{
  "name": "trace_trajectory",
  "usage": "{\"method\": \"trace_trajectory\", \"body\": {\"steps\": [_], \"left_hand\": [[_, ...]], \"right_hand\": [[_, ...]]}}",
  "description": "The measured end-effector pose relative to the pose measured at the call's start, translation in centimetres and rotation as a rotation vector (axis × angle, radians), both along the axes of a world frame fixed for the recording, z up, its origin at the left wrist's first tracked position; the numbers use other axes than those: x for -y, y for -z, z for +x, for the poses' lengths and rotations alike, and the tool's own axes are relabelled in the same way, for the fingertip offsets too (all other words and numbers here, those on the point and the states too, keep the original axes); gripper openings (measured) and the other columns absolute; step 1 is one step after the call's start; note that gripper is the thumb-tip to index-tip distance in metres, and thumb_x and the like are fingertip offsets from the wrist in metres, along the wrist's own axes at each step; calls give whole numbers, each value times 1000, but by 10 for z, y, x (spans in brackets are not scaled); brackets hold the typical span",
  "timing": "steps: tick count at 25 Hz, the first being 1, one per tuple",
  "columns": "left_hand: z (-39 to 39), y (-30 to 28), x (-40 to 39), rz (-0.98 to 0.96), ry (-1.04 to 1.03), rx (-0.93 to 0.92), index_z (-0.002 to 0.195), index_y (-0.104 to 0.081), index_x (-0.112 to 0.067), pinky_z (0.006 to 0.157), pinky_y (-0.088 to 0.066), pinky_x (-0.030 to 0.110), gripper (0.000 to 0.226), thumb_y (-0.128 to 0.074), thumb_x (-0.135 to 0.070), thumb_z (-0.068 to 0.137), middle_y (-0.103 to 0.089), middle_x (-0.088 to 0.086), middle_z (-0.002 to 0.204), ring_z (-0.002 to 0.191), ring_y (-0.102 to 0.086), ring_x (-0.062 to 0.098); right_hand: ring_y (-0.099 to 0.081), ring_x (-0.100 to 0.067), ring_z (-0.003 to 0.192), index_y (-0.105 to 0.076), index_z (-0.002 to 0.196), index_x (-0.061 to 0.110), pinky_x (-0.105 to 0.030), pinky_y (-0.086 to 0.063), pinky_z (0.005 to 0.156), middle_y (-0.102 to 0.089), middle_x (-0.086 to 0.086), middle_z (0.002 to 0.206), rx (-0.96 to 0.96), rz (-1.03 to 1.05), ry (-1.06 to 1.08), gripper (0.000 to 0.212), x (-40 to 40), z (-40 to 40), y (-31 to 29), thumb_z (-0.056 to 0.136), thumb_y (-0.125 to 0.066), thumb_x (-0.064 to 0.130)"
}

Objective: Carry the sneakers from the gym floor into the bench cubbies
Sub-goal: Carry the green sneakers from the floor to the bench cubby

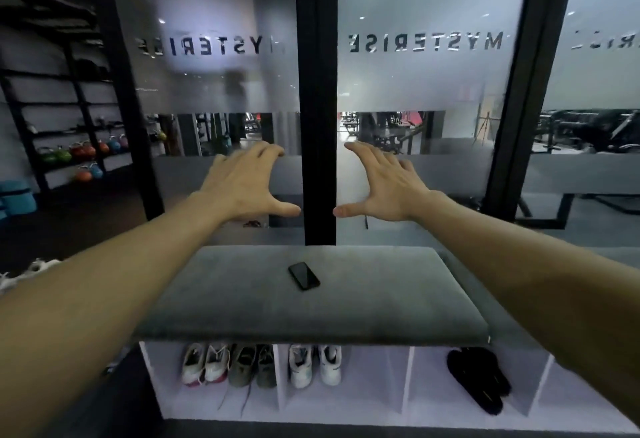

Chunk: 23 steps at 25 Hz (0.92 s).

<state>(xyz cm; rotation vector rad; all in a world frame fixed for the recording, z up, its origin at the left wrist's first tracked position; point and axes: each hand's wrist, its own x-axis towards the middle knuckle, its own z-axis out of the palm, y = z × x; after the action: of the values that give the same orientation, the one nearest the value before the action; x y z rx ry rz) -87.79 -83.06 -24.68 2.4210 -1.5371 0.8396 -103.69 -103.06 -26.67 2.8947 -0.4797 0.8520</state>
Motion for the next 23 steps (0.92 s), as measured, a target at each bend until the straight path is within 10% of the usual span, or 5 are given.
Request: {"method": "trace_trajectory", "body": {"steps": [8,23], "left_hand": [[-50,-241,-67,-32,-73,75,140,-30,-26,91,-43,48,111,-49,-91,52,-36,-5,145,120,-50,23],[-163,-298,-314,18,-507,57,142,-24,-28,90,-43,46,114,-40,-96,52,-34,-4,148,114,-53,25]], "right_hand": [[-28,-30,137,-6,147,32,-56,-23,108,-15,2,157,11,5,-43,115,-68,-56,-245,60,-61,81],[-26,-29,137,-6,147,33,-57,-26,106,-16,3,156,-67,5,-466,117,-233,-84,-301,56,-61,83]]}}
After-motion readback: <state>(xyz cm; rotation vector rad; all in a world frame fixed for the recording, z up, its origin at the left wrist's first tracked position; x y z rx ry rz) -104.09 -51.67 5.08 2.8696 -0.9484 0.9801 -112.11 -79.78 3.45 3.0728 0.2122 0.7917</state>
